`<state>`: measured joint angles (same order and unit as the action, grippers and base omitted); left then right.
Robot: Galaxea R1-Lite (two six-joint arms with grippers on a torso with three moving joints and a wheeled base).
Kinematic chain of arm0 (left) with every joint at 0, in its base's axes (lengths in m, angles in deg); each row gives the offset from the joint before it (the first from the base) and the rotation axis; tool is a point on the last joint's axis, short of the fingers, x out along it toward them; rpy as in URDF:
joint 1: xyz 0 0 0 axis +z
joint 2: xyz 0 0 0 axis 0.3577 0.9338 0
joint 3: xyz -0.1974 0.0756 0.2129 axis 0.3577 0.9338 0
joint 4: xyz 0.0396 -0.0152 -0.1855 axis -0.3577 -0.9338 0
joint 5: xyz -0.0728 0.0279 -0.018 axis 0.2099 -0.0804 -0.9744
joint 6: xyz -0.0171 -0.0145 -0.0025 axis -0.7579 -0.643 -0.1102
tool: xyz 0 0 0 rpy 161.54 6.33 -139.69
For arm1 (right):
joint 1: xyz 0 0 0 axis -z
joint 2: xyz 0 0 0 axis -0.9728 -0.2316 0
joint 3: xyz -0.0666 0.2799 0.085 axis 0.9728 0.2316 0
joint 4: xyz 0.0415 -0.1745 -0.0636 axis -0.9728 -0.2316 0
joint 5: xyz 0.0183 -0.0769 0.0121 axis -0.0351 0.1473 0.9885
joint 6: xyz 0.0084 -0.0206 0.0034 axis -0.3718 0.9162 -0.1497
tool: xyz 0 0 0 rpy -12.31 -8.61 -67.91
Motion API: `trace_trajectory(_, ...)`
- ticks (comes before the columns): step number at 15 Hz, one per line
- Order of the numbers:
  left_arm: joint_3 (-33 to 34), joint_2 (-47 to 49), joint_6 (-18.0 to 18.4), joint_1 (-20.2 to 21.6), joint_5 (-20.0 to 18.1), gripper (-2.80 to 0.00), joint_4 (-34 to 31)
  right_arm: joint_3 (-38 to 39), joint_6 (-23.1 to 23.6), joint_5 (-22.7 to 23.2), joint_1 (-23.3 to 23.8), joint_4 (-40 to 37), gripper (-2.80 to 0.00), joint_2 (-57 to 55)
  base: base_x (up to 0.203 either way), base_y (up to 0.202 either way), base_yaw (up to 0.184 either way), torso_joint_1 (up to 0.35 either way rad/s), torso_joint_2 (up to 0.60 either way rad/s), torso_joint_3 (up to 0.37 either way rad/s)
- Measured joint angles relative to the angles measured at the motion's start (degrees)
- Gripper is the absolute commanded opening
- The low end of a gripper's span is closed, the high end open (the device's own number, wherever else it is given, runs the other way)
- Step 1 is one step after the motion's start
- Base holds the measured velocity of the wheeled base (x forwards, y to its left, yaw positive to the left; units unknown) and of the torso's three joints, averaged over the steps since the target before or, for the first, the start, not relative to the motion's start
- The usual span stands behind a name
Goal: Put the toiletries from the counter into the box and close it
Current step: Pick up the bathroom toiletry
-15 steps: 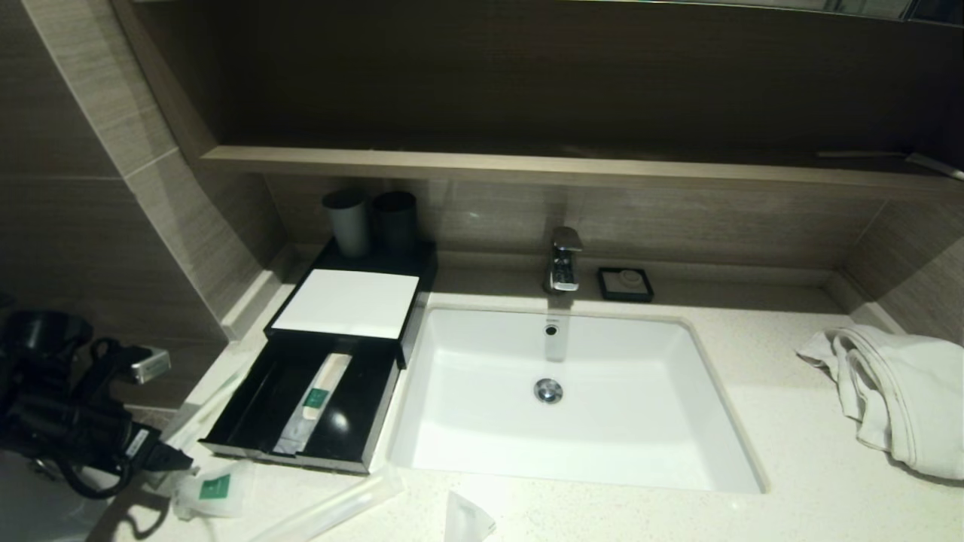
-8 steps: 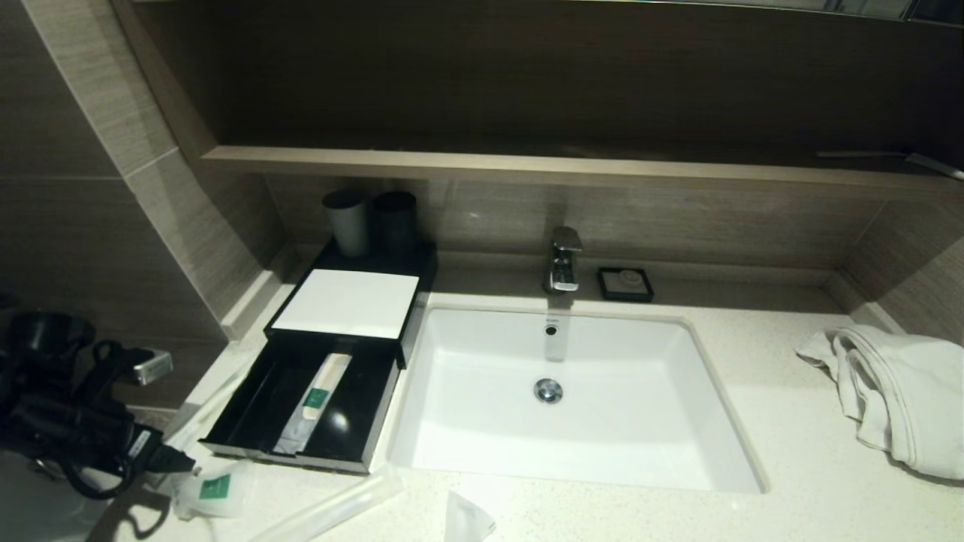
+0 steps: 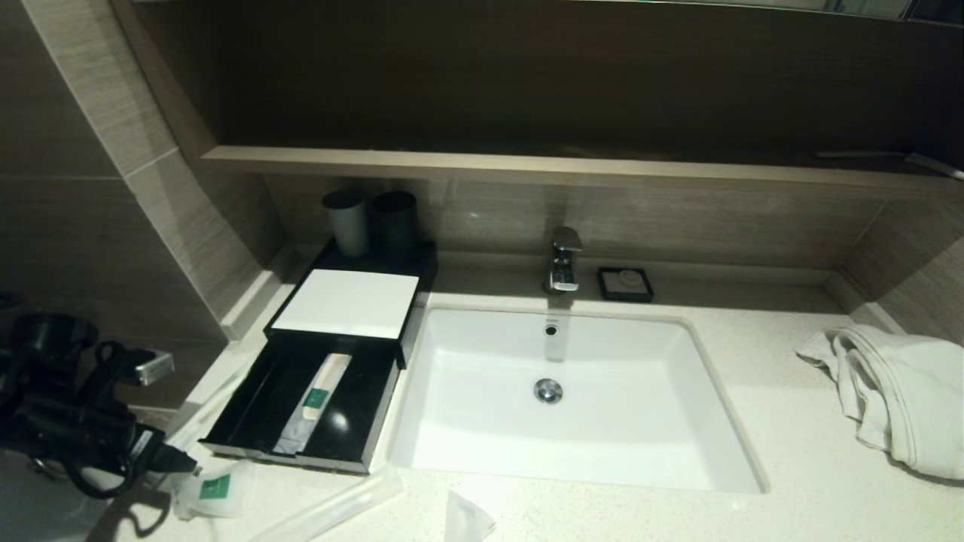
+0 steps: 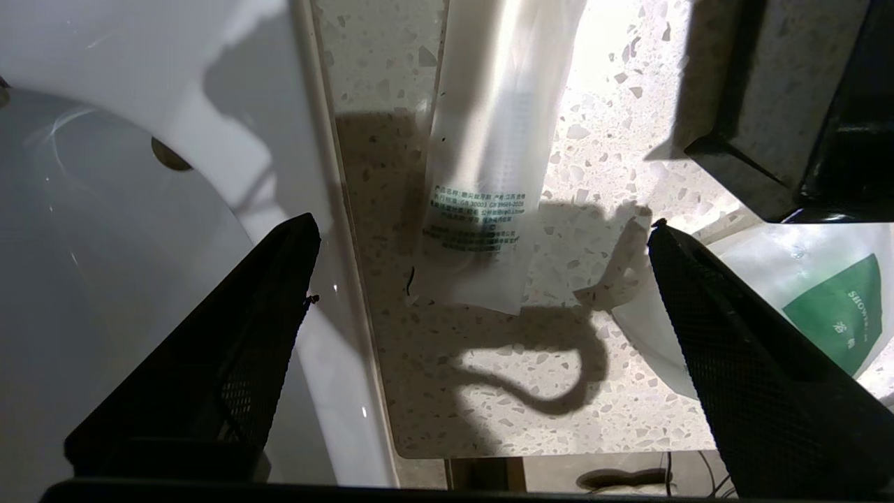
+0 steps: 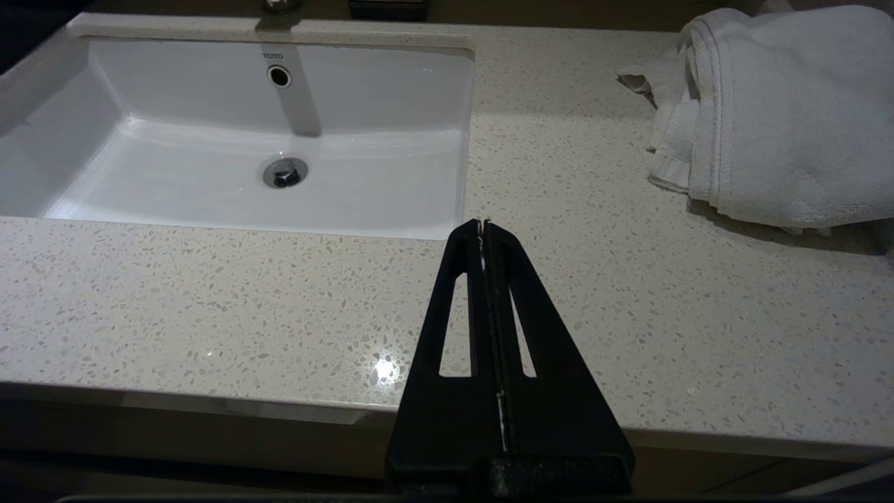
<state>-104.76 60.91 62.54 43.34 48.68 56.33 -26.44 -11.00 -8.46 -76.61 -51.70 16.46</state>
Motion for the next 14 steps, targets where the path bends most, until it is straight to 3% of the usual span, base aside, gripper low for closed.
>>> trace_trajectory(10, -0.1, 1.1, 0.0, 0.0, 0.0, 0.00, 0.1, 0.0, 0.0, 0.0, 0.0, 0.0, -2.80, 0.0, 0.000, 0.000, 0.000, 0.000, 0.00, 0.000)
trace_trajectory(11, -0.1, 1.2, 0.0, 0.0, 0.0, -2.80, 0.2, 0.0, 0.0, 0.0, 0.0, 0.0, -2.80, 0.0, 0.000, 0.000, 0.000, 0.000, 0.00, 0.000)
trace_trajectory(14, -0.1, 1.5, 0.0, 0.0, 0.0, -2.80, 0.1, 0.0, 0.0, 0.0, 0.0, 0.0, -2.80, 0.0, 0.000, 0.000, 0.000, 0.000, 0.00, 0.000)
